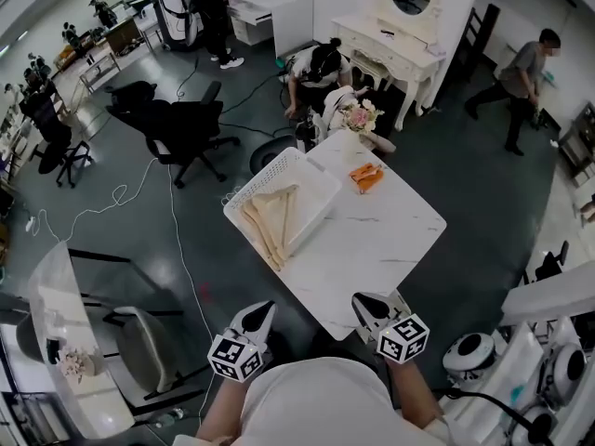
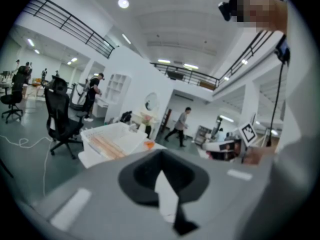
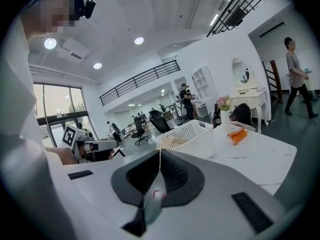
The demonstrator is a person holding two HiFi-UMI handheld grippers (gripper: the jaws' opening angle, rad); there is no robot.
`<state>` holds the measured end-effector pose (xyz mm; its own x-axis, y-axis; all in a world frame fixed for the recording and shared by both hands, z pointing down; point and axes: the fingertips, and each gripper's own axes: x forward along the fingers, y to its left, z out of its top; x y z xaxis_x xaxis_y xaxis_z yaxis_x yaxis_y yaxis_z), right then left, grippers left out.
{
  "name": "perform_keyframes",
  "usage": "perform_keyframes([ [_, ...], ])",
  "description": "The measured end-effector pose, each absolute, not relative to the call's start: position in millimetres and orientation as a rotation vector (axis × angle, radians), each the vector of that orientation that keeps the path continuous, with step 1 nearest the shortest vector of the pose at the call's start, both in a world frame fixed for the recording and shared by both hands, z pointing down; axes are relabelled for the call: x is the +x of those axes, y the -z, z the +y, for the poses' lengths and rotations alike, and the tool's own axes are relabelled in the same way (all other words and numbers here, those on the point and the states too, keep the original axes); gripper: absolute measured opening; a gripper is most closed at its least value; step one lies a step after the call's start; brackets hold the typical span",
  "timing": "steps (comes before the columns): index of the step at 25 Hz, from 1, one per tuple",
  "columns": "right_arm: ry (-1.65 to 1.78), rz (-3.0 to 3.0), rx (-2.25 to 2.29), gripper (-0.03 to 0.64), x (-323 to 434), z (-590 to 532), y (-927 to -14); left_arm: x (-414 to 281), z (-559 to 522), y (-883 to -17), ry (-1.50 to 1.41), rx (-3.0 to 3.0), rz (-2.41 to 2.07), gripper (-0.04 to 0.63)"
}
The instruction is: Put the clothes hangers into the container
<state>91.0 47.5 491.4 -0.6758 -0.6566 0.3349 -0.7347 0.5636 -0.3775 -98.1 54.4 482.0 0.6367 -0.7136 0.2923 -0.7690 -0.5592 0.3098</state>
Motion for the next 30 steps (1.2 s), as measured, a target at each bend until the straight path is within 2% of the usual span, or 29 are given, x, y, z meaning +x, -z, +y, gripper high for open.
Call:
perform_keyframes([
  [30,-0.710,-2.639,1.193,0.002,38.8,13.6,-477.0,-146.3,20.8,-463.6,-0.169,2.530,-1.175,0.002],
])
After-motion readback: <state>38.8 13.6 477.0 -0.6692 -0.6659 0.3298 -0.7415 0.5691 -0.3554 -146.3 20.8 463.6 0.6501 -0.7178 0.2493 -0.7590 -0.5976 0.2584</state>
